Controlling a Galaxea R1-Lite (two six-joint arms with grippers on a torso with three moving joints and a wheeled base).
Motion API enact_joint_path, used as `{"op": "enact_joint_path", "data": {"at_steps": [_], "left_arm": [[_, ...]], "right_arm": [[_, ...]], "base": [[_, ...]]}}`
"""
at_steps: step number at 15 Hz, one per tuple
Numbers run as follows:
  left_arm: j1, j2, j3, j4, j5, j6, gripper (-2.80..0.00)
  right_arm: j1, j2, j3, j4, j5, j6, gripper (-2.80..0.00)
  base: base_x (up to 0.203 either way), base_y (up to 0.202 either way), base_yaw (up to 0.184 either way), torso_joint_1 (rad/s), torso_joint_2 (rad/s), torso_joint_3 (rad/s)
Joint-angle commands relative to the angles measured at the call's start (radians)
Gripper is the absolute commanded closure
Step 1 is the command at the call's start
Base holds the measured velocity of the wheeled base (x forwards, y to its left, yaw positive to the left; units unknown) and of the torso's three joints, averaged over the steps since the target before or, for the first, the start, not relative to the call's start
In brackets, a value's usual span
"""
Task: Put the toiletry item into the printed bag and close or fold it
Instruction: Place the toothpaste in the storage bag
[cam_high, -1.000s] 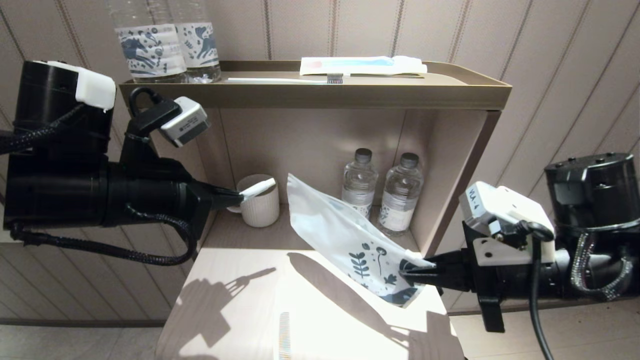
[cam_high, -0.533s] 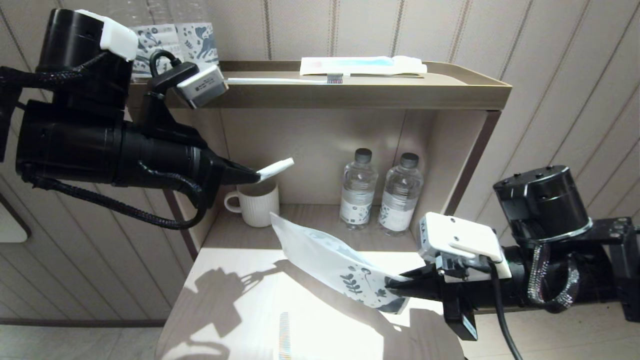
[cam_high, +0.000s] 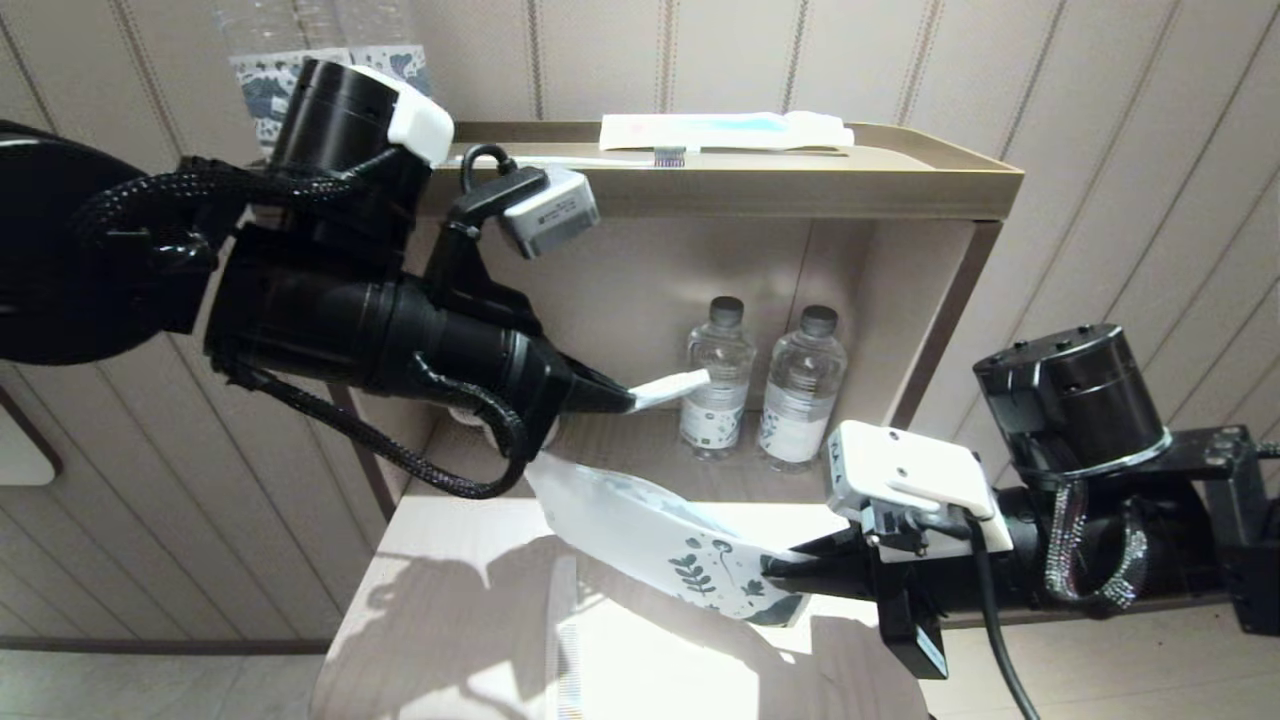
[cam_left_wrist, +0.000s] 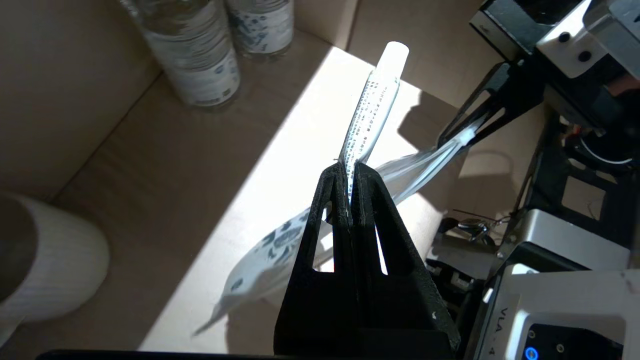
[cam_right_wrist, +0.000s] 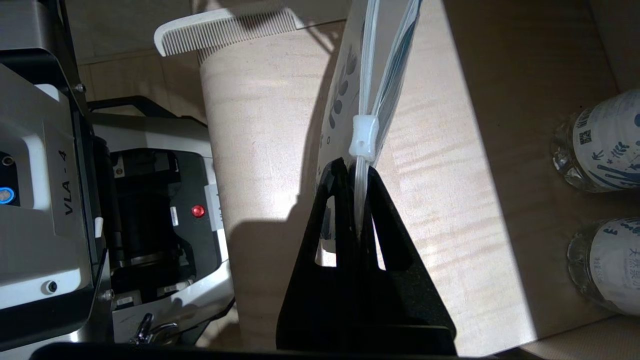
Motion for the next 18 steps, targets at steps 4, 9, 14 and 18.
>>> {"op": "enact_joint_path", "data": {"at_steps": [4,9,14,18], "left_arm": [[-0.012,0.081,-0.003,-0.026,-0.040,-0.008,0.00],[0.001,0.051,0.058,-0.025,-0.113,-0.008,0.00],[0.039,0.031,0.084,-0.026,-0.246,0.004,0.00],[0.056,0.078,0.081,-0.029,-0.299,0.133,0.00]], "right_arm": [[0.001,0.003,-0.018,-0.001,0.028,0.003,0.00],[0.001,0.003,-0.022,0.000,0.030,0.004,0.00],[-0.002,0.006,-0.028,0.004,0.037,0.004,0.00],[-0.002,0.003,-0.028,0.007,0.039,0.004,0.00]], "base": [[0.000,0.000,0.000,0.000,0.00,0.000],[0.000,0.000,0.000,0.000,0.00,0.000],[0.000,0.000,0.000,0.000,0.00,0.000],[0.000,0.000,0.000,0.000,0.00,0.000]]}}
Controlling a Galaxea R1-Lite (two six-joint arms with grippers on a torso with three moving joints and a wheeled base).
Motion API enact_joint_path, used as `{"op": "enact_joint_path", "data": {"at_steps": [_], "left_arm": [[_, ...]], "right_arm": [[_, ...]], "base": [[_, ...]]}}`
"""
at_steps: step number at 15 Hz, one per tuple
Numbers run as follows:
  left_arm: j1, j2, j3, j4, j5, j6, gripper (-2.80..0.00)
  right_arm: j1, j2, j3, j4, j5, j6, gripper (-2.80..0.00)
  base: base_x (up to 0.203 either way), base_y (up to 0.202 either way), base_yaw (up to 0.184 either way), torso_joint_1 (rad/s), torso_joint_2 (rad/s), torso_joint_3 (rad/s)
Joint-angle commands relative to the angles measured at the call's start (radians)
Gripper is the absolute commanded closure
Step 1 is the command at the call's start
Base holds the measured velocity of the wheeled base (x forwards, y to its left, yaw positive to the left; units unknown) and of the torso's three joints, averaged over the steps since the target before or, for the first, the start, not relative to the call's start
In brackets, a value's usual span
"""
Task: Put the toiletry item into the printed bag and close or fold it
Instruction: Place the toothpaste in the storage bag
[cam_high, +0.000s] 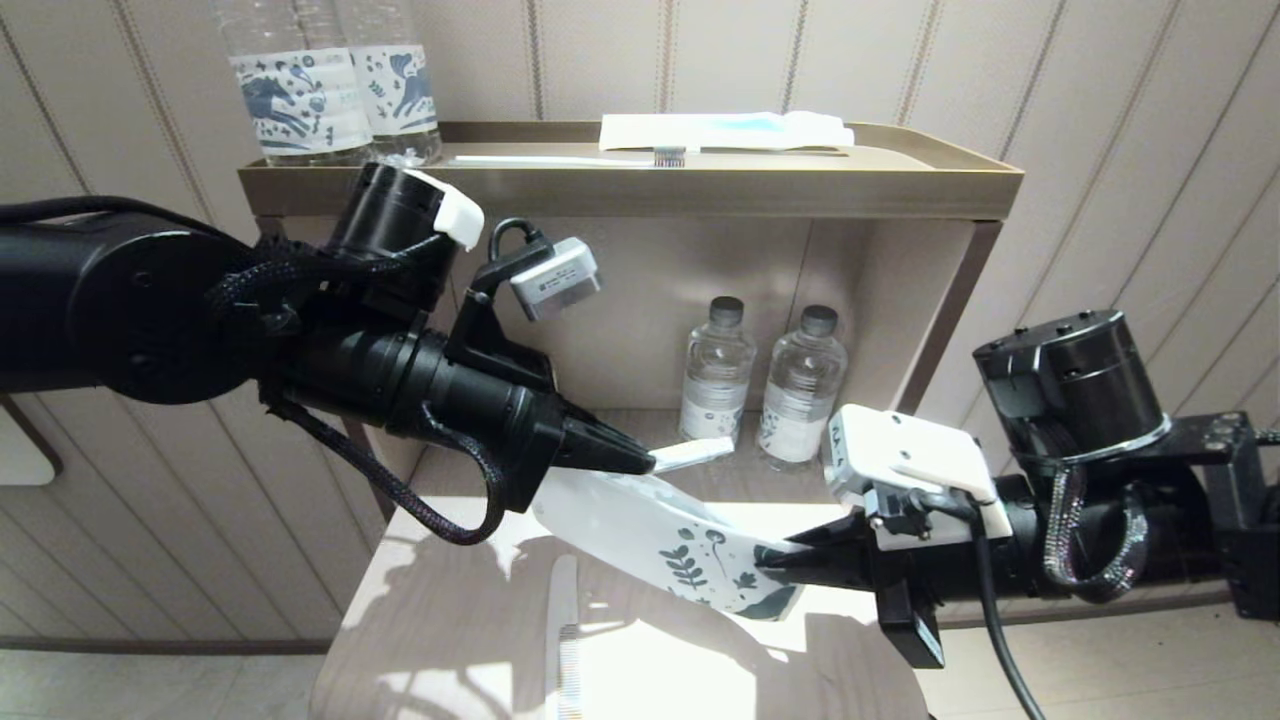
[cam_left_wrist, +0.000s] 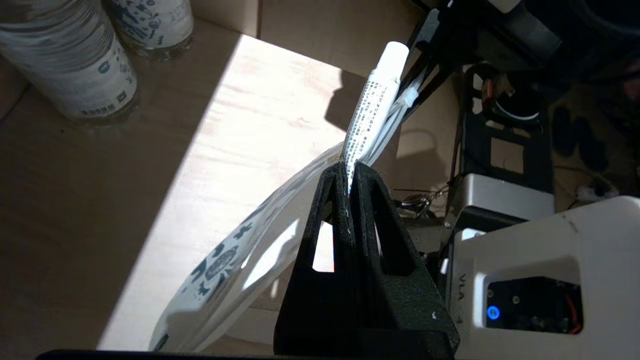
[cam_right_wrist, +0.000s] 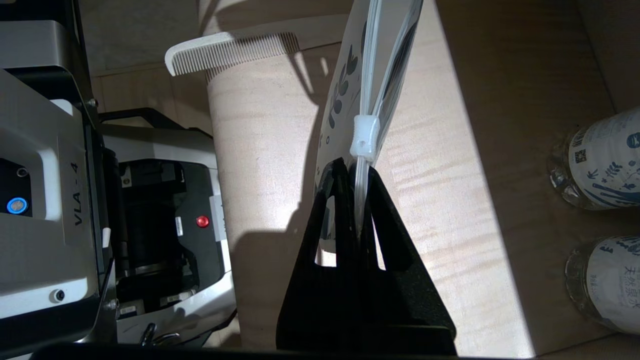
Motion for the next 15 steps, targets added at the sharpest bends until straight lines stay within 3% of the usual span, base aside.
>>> {"op": "enact_joint_path", "data": {"at_steps": [1,4,5,15], "left_arm": [[0.009,0.031,-0.009,0.004,-0.010,0.059,0.00],[0.019,0.036,-0.012,0.018,-0.011,0.167,0.00],[0.018,0.033,-0.013,0.030,-0.010,0.176,0.00],[0.019,0.038,0.023,0.035,-0.004,0.181,0.00]], "right_arm": [[0.001,-0.003,0.000,0.001,0.004,-0.004,0.00],[-0.001,-0.001,0.000,0.001,0.004,-0.004,0.00],[-0.003,0.000,0.000,0.001,0.004,-0.004,0.00],[-0.005,0.000,0.000,-0.003,0.014,-0.004,0.00]], "base": [[0.000,0.000,0.000,0.000,0.00,0.000],[0.000,0.000,0.000,0.000,0.00,0.000],[0.000,0.000,0.000,0.000,0.00,0.000],[0.000,0.000,0.000,0.000,0.00,0.000]]}}
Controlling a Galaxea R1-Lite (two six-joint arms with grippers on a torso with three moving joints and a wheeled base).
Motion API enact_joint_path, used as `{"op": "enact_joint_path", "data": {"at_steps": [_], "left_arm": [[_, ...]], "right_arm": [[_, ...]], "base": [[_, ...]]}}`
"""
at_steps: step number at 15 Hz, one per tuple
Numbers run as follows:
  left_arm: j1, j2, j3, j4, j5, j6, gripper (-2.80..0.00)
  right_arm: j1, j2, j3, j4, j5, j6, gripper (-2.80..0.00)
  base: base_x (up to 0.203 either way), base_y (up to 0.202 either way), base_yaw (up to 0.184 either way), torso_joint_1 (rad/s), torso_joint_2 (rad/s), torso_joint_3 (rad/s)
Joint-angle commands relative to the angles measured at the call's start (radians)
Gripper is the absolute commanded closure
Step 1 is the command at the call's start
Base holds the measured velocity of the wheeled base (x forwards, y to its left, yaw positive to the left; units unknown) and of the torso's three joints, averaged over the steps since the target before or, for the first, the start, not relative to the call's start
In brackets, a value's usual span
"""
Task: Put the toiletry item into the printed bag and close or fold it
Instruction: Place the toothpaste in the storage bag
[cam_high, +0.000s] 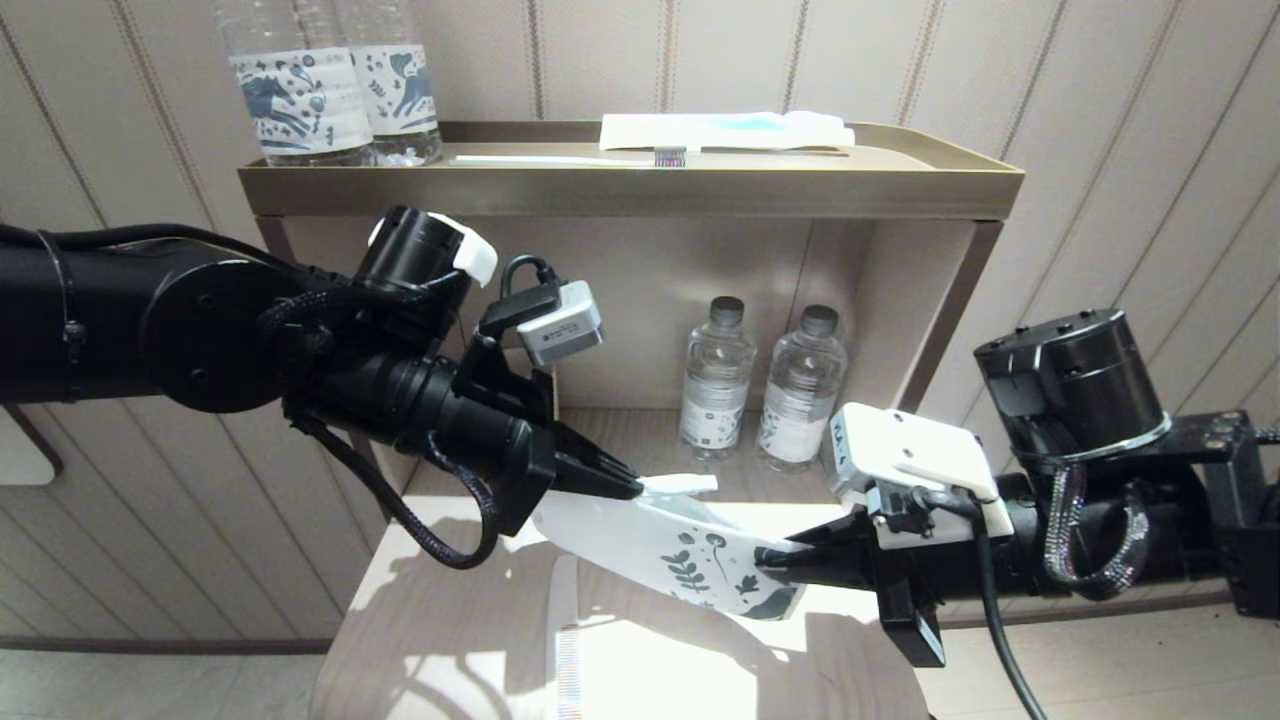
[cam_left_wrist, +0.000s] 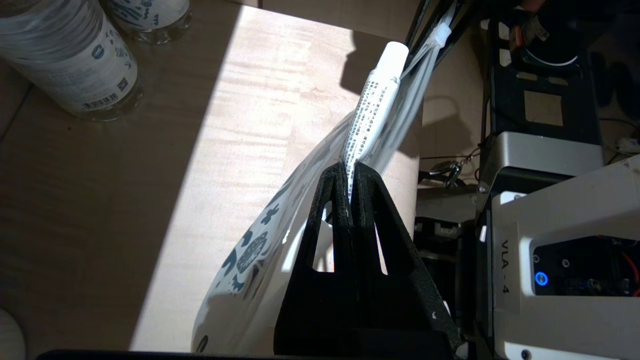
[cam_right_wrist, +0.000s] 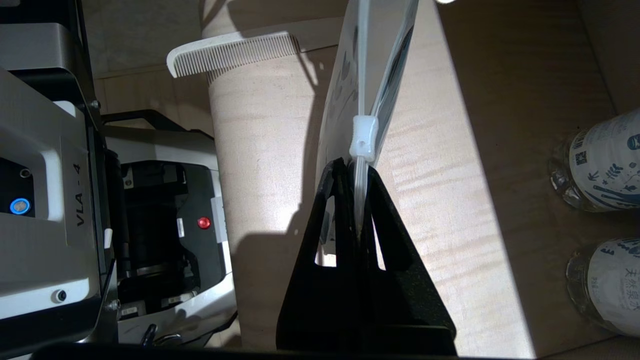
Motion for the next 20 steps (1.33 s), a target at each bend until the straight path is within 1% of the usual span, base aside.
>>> {"op": "enact_joint_path", "data": {"at_steps": [1,3,8,9,13,16,17,18,20], "left_arm": [[0.000,-0.004,0.008,0.002,-0.003,0.004,0.00],[0.006,-0.004,0.010,0.002,0.031,0.016,0.00],[0.005,0.002,-0.002,0.017,0.052,0.023,0.00],[0.006,0.002,0.001,0.016,0.052,0.030,-2.80],[0.005,0.003,-0.031,0.018,0.052,0.036,-2.80],[0.007,-0.010,-0.050,0.022,0.049,0.012,-2.80],[0.010,-0.012,-0.056,0.024,0.051,-0.029,-2.80],[0.012,-0.021,-0.058,0.026,0.056,-0.089,-2.80],[0.012,-0.065,-0.043,0.027,0.094,-0.220,-2.80]], "right_arm": [[0.000,0.000,0.000,-0.001,0.003,-0.004,0.00],[-0.001,0.000,0.000,-0.003,0.003,-0.004,0.00],[0.000,0.001,-0.003,-0.003,0.003,-0.002,0.00],[-0.001,0.001,-0.007,-0.001,0.003,-0.003,0.00],[-0.001,0.012,-0.009,-0.004,0.003,-0.002,0.00],[-0.004,0.011,-0.013,-0.004,0.012,0.009,0.00],[-0.006,0.011,-0.028,-0.003,0.014,0.010,0.00],[-0.013,0.004,-0.028,-0.003,0.014,0.011,0.00],[-0.027,0.004,-0.048,-0.002,0.030,0.015,0.00]], "base": [[0.000,0.000,0.000,0.000,0.00,0.000],[0.000,0.000,0.000,0.000,0.00,0.000],[0.000,0.000,0.000,0.000,0.00,0.000],[0.000,0.000,0.000,0.000,0.00,0.000],[0.000,0.000,0.000,0.000,0.00,0.000],[0.000,0.000,0.000,0.000,0.00,0.000],[0.000,0.000,0.000,0.000,0.00,0.000],[0.000,0.000,0.000,0.000,0.00,0.000],[0.000,0.000,0.000,0.000,0.00,0.000]]}}
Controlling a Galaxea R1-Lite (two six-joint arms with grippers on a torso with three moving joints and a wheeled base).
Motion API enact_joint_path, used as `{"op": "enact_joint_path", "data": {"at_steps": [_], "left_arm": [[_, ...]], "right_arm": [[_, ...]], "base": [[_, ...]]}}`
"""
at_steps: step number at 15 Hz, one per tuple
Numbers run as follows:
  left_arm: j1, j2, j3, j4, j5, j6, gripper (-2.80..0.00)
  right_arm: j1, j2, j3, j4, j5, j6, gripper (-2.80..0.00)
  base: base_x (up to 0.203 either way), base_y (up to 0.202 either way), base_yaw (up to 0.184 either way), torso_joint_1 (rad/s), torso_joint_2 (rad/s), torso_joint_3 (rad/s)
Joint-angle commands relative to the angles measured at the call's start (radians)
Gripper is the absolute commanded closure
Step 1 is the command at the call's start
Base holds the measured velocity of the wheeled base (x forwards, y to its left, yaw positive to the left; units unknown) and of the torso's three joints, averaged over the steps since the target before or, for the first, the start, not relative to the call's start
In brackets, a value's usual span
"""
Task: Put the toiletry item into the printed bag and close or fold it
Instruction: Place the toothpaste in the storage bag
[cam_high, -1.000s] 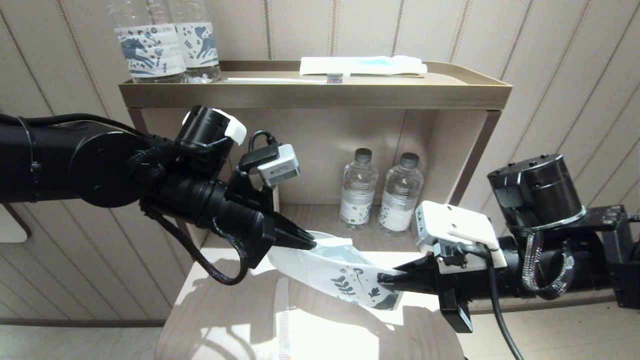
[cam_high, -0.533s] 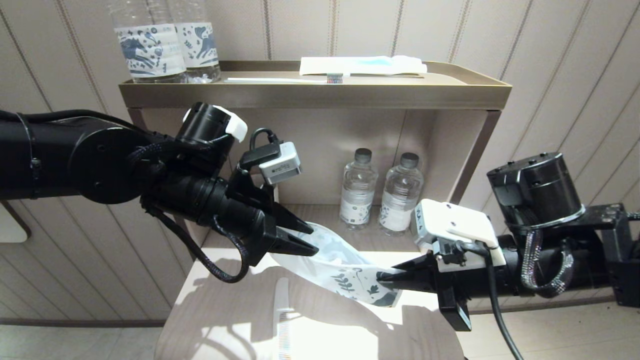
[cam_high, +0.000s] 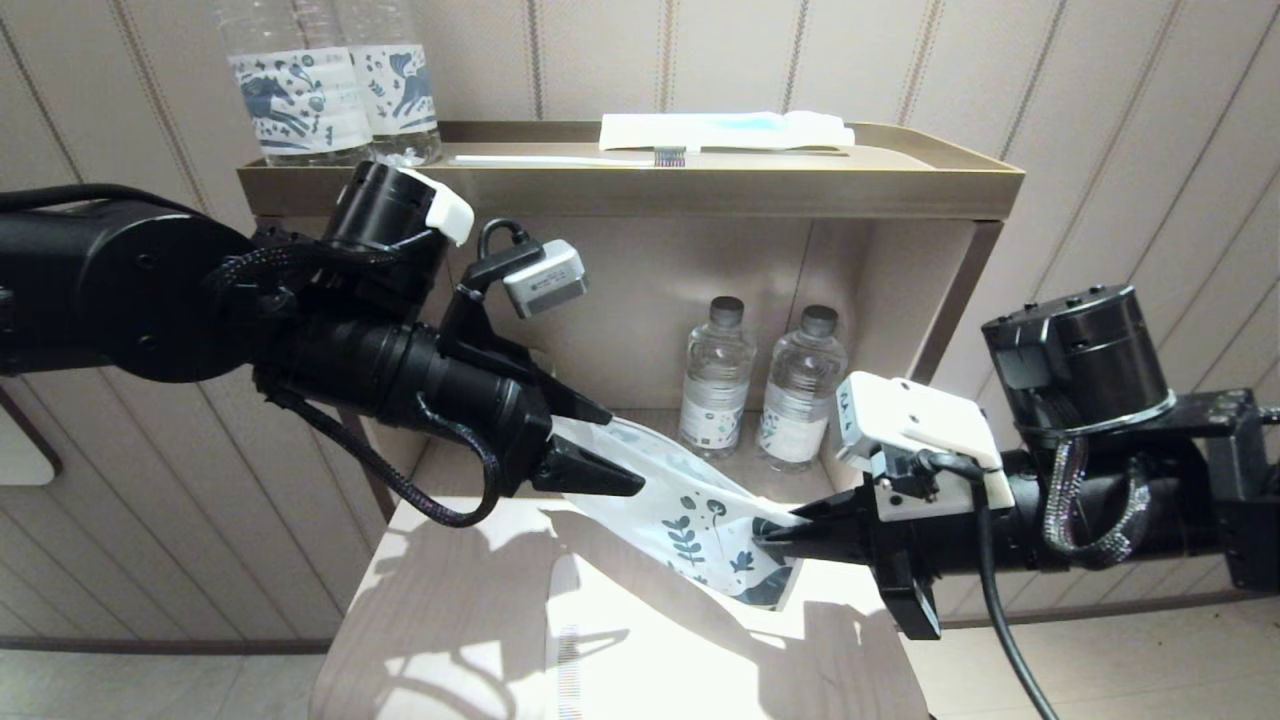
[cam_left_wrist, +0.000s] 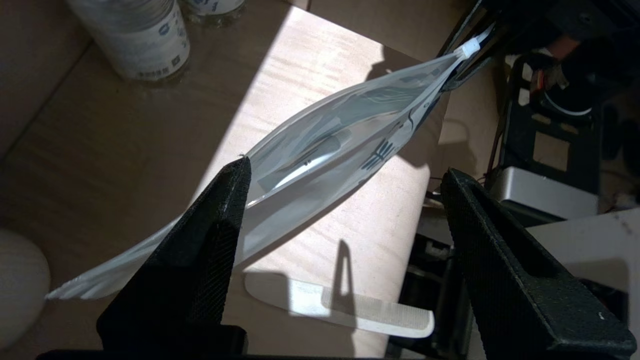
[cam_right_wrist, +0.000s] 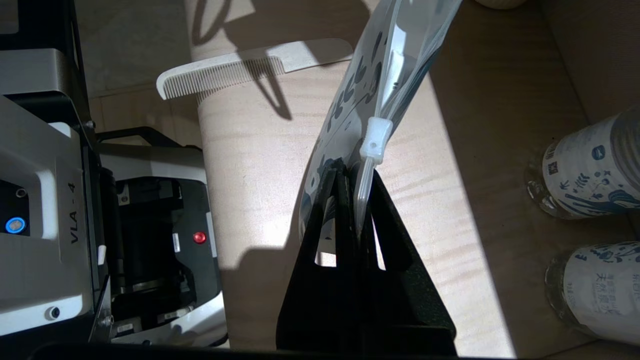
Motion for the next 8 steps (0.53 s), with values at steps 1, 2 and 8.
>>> {"op": "enact_joint_path", "data": {"at_steps": [1,2,8], "left_arm": [[0.000,-0.057,0.039,-0.002,0.025,-0.079,-2.80],[0.000,-0.087,0.080,-0.008,0.060,-0.125,-2.80],[0.006,-0.276,0.365,-0.136,0.222,-0.272,-1.92]], "right_arm": [[-0.012,-0.005,-0.007,0.000,0.010,0.003,0.00],[-0.021,-0.002,-0.015,-0.002,0.024,0.008,0.00],[-0.061,0.004,-0.028,0.000,0.042,0.050,0.00]], "base": [[0.000,0.000,0.000,0.000,0.00,0.000],[0.000,0.000,0.000,0.000,0.00,0.000],[0.000,0.000,0.000,0.000,0.00,0.000]]}}
